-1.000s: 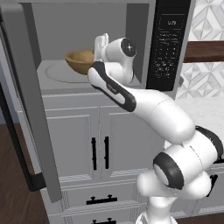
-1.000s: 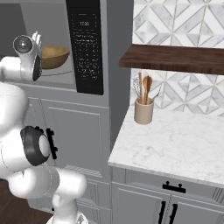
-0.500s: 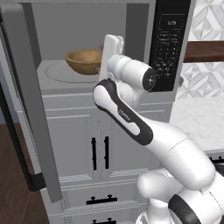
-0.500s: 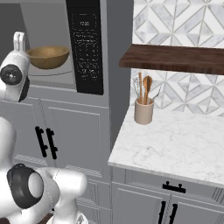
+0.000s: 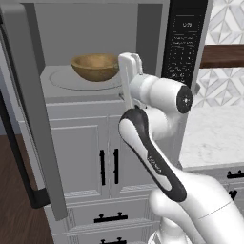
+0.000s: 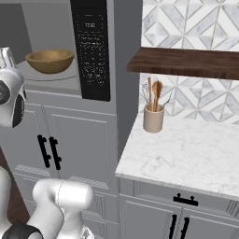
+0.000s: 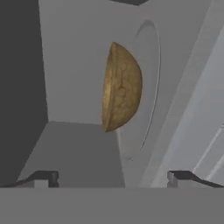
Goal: Open the microwave, place the bowl with waffle inside the microwave, then close the microwave door and turn it on.
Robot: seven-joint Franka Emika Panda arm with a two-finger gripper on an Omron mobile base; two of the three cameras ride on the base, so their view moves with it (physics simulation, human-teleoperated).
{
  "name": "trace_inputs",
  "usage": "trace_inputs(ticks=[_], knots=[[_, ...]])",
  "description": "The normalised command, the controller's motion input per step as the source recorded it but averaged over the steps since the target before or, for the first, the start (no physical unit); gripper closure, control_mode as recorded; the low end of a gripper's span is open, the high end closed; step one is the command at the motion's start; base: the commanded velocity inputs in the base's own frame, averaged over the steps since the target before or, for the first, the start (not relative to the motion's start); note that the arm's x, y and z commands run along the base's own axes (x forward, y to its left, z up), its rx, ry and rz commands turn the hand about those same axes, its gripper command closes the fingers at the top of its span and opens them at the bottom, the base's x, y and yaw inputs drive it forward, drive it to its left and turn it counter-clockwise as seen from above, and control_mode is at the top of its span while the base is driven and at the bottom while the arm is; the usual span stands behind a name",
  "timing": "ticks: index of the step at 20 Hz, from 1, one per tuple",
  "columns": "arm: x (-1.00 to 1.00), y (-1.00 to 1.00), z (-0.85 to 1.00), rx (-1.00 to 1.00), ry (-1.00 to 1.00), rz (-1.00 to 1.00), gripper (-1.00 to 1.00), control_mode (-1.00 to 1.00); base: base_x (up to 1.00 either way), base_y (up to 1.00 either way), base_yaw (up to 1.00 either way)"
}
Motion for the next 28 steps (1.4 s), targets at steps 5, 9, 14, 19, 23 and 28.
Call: trace_inputs(ticks=[5, 9, 14, 19, 23, 28], knots=[[-1.00, -0.01, -0.02, -0.44, 0.22, 0.00, -1.00, -1.00, 0.00, 0.00, 0.00], [-0.91, -0.15, -0.34, -0.47, 0.21, -0.02, -1.00, -1.00, 0.00, 0.00, 0.00], [-0.21, -0.32, -0.57, -0.53, 0.09, -0.13, -1.00, -1.00, 0.00, 0.00, 0.00], [0.00, -0.38, -0.42, -0.38, 0.00, -0.20, 1.00, -1.00, 0.00, 0.00, 0.00], [0.00, -0.93, -0.34, -0.08, -0.05, -0.21, 1.00, -1.00, 0.00, 0.00, 0.00], [0.00, -0.57, -0.33, 0.00, -0.16, -0.13, 1.00, -1.00, 0.00, 0.00, 0.00]])
